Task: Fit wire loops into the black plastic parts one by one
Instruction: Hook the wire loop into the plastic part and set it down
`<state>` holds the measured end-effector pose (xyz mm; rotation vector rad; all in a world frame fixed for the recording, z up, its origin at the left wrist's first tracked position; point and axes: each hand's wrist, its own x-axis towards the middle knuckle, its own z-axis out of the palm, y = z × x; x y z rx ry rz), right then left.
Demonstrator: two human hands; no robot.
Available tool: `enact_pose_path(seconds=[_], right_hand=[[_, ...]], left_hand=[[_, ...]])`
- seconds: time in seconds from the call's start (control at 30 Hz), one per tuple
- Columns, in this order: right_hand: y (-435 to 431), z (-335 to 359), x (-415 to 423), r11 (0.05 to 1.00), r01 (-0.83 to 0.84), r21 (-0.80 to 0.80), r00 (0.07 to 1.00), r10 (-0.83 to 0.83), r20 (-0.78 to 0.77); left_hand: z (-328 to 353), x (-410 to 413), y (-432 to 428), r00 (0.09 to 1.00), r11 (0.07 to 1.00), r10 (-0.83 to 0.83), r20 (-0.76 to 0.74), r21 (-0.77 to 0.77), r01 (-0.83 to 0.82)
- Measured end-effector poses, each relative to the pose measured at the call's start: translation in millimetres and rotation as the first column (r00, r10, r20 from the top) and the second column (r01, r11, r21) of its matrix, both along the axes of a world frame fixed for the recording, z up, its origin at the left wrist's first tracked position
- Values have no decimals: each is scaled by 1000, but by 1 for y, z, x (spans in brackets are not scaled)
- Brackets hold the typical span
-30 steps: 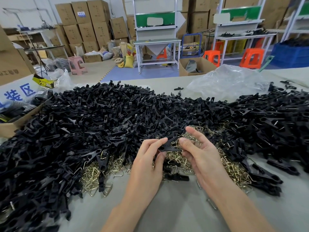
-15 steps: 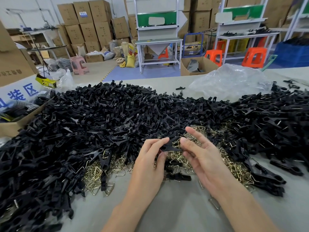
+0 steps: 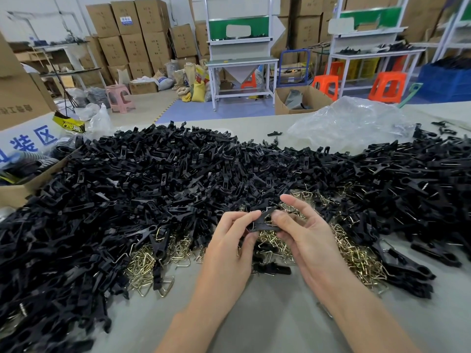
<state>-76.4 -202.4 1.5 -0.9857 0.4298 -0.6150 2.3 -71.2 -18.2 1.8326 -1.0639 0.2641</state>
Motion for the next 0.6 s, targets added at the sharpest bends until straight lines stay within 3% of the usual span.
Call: enact_pose_path(seconds=[0.13,0.2,0.33,0.47,0.6], right_hand=[[-3,3,-2,988,-138,74,988,133,72],[-4,5,-4,968,-244,54,970,242,35],[2,6,-12,879,-474,51,881,472,45],[4,6,-17,796,-601,74,795,586,158],[7,7,-17,708,-701,83,699,660,274]], left_hand=[[3,2,0,998,999,1,-69,-48,-5],[7,2,1,993,996,-51,-110,-84,42],[12,-7,2,945,974,-225,-237,-78,213],[13,-16,-1,891,970,-243,-384,-78,231],[15,-17,0,952,989,-150,-266,-45,143]])
